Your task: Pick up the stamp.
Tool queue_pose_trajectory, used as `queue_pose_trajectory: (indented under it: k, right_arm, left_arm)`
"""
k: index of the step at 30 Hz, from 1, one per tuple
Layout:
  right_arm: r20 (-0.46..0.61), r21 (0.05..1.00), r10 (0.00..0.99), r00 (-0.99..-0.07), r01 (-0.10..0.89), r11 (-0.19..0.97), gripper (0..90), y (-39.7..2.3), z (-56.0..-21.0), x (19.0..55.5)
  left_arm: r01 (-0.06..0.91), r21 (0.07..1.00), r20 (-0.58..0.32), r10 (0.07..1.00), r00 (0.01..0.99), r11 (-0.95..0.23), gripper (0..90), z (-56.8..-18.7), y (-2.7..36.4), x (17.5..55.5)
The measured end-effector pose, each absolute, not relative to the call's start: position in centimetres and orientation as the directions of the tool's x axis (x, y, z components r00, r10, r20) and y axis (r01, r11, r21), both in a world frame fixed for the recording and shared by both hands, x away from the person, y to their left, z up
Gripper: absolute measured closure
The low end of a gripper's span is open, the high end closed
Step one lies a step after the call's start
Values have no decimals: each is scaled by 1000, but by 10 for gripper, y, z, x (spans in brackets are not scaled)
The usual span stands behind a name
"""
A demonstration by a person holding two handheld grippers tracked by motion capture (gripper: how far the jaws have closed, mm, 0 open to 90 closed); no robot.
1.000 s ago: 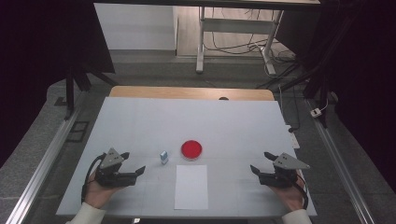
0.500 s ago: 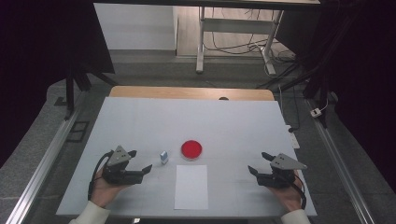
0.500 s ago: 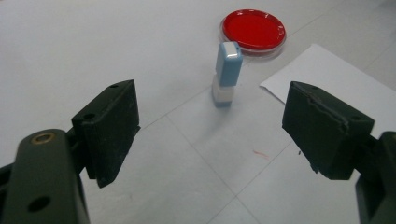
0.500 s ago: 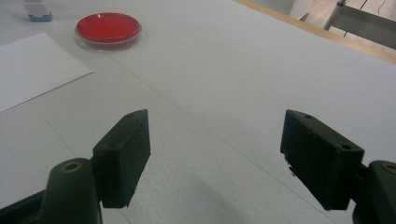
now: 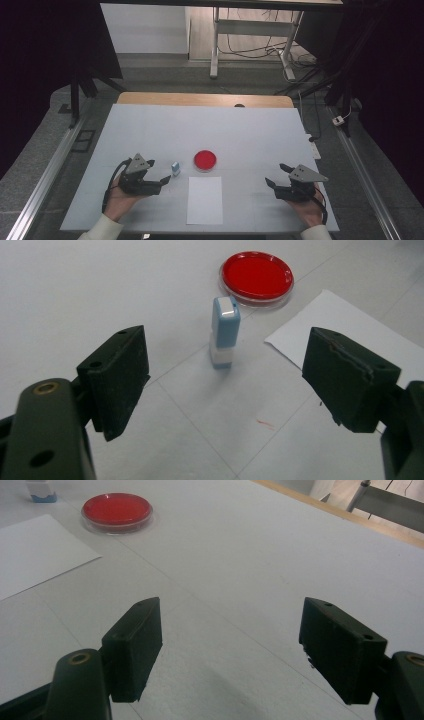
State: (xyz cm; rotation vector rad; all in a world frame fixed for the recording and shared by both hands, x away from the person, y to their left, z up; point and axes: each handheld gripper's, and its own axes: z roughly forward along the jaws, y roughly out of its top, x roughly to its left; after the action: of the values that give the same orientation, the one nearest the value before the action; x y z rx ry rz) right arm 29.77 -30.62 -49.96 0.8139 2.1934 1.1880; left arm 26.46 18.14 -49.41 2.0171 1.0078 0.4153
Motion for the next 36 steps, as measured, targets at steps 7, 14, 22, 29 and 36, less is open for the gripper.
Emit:
queue_pose_trajectory:
  k: [7,14,22,29,36]
  right_arm:
    - [-154,859,708,-689,261,440,250,-305,-500,297]
    - [-158,856,708,-688,263,446,252,-304,-500,298]
    - [-159,853,707,-689,266,450,255,-303,-501,298]
    - [-162,852,710,-685,266,451,256,-303,-501,297]
    - [-162,852,713,-682,269,450,260,-304,-502,297]
  left_arm:
    - [513,784,-66,774,630,-350,190,-493,171,272]
    - [515,772,-55,768,637,-372,192,-493,154,282]
    - [518,760,-44,764,644,-393,193,-491,139,295]
    - [519,750,-17,771,637,-411,198,-491,126,305]
    - [530,737,11,791,612,-420,233,-497,131,306]
